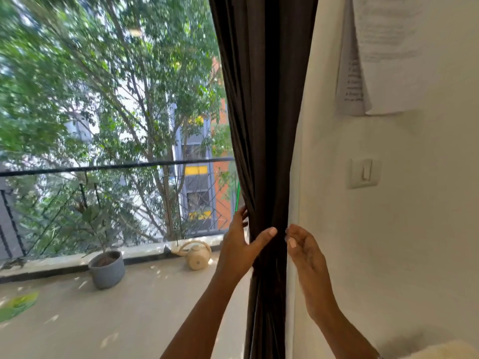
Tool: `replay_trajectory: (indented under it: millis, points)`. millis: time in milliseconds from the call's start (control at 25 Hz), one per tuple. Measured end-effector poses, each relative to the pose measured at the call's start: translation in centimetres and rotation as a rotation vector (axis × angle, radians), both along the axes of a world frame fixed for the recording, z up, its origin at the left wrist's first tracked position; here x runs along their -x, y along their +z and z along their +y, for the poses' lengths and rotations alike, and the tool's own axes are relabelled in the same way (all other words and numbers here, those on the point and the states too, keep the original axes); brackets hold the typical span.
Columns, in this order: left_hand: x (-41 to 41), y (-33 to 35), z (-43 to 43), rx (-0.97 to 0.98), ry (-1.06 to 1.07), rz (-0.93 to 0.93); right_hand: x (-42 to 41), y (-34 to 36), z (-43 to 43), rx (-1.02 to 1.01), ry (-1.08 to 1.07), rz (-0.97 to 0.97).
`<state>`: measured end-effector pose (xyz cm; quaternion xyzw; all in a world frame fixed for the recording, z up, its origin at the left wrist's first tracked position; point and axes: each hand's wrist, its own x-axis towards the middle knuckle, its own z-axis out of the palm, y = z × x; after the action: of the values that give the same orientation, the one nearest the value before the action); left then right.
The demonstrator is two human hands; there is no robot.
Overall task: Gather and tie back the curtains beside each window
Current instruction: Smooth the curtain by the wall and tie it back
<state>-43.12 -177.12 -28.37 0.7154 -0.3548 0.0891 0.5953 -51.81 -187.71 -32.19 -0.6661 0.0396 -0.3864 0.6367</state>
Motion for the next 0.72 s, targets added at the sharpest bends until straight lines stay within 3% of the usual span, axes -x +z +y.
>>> replay_trajectory:
  millis: [200, 320, 480, 720]
  points:
    - [-3.7, 7.6, -0.6, 0.098, -0.068, -0.131, -3.5, 8.3, -1.4, 0.16, 0.101, -0.133]
    - [-6.1, 13.1, -0.4, 0.159, -0.057, -0.175, -6.3, 14.8, -3.0, 0.279, 0.032, -0.229]
    - [-8.4, 21.5, -0.5, 0.197, -0.067, -0.322, -9.6, 25.1, -5.8, 0.37, -0.1, -0.398]
    - [-8.5, 34.4, -1.1, 0.33, -0.1, -0.437, -10.9, 44.7, -8.1, 0.364, -0.081, -0.632]
